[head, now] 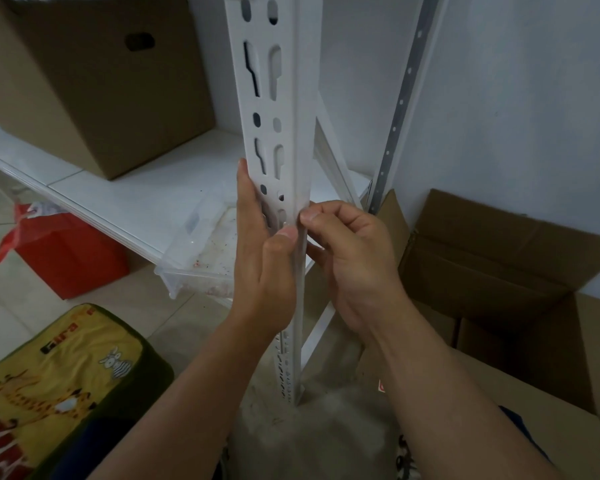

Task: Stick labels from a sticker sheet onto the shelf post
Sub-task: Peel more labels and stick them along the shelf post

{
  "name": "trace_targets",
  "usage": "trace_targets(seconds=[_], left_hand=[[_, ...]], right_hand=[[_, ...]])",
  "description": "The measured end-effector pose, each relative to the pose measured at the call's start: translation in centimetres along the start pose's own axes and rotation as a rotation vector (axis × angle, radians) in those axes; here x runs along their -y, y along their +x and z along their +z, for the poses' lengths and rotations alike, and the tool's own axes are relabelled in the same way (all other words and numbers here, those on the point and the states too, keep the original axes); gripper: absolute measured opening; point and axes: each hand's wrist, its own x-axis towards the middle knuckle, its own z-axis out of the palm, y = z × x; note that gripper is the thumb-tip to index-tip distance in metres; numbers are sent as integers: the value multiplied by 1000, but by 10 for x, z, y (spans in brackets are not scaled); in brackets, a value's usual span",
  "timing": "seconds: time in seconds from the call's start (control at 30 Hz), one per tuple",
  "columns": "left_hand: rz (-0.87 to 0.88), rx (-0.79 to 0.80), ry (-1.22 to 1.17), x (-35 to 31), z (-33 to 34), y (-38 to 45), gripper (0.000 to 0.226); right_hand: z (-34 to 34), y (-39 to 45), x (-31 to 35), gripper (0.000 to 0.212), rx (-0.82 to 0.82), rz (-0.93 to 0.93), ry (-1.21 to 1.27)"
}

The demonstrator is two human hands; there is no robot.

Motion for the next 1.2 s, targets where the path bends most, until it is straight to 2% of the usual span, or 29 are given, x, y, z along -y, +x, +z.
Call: trace_targets(seconds=[0.13,0.27,0.4,0.57,0.73,1.07,1.13,1.2], left_hand=[[-5,13,-12,-2,0,0,83],[2,21,2,0,-2,2,84],[-2,15,-30,0,0,2,87],[-19,6,-22,0,1,1,84],[6,17,5,0,-1,2,86],[1,7,-26,-2,2,1,86],[-15,4,-53,-3,2,1,85],[3,8,-41,-3,1,2,85]], right_hand=[[1,1,1,25,32,35,73],[-1,3,2,24,76,93,219],[-2,5,2,22,90,95,180],[-2,6,0,30,85,77,133],[-3,5,1,16,113,120,276],[-1,6,-1,27,52,55,44],[0,4,0,24,46,70,83],[1,2,3,23,71,107,225]])
